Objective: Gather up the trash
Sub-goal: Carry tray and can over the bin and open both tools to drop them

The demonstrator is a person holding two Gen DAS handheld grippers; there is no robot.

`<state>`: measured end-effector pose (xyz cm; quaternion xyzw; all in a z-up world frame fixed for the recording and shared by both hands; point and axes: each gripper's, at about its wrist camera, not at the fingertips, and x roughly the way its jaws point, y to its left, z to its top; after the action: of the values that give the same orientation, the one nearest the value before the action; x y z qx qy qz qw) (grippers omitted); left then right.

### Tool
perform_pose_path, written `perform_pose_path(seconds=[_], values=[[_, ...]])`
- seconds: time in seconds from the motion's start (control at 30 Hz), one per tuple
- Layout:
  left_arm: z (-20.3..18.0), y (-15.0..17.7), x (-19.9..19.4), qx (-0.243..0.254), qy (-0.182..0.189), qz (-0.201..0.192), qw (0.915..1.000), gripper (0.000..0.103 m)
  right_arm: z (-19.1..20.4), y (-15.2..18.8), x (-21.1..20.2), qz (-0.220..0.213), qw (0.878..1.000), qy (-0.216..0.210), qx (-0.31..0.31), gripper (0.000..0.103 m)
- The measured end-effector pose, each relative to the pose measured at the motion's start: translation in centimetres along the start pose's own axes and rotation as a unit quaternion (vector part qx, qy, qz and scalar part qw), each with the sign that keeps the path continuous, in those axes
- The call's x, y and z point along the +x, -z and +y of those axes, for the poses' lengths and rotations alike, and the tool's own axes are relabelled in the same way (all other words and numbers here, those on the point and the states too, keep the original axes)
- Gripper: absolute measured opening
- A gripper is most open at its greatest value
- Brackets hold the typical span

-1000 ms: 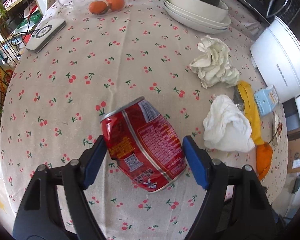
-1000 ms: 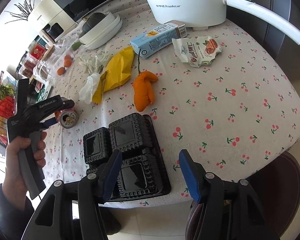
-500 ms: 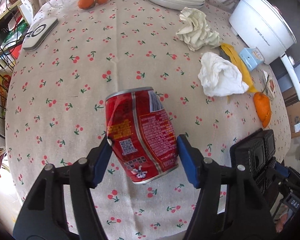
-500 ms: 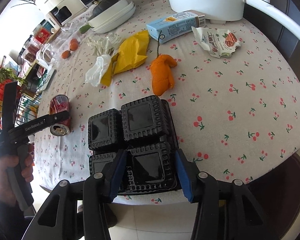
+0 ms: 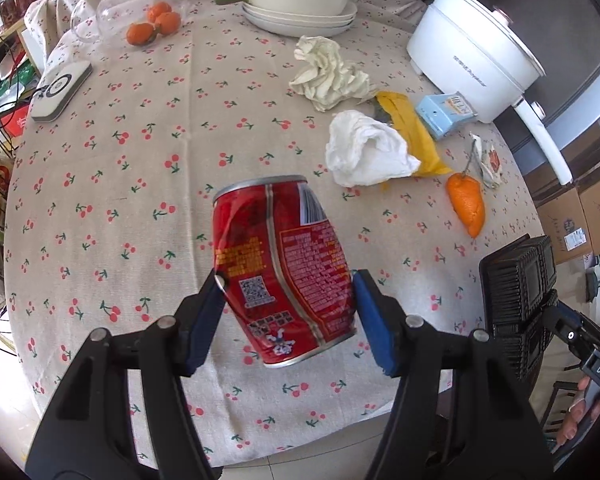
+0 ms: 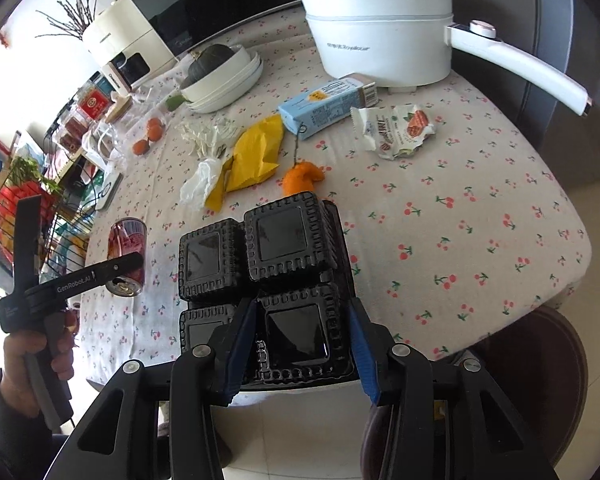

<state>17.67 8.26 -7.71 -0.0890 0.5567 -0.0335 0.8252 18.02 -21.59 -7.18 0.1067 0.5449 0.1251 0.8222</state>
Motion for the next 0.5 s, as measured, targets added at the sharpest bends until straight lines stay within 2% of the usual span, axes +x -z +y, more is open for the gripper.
perform_pose_path(seconds=[0.27,0.5], values=[[-6.0,0.4,0.7,0.039,0.041,0.01,0.9983,0.065,-5.7,2.1,-3.4,-0.014,0.998,0.024,0.048,0.046],[-13.3,2.7,0.5,0.109,0.085,0.018,0.9902,0.065,-11.0,4.9,-7.0,-0.028,0.995,0.046,0.084,0.047]])
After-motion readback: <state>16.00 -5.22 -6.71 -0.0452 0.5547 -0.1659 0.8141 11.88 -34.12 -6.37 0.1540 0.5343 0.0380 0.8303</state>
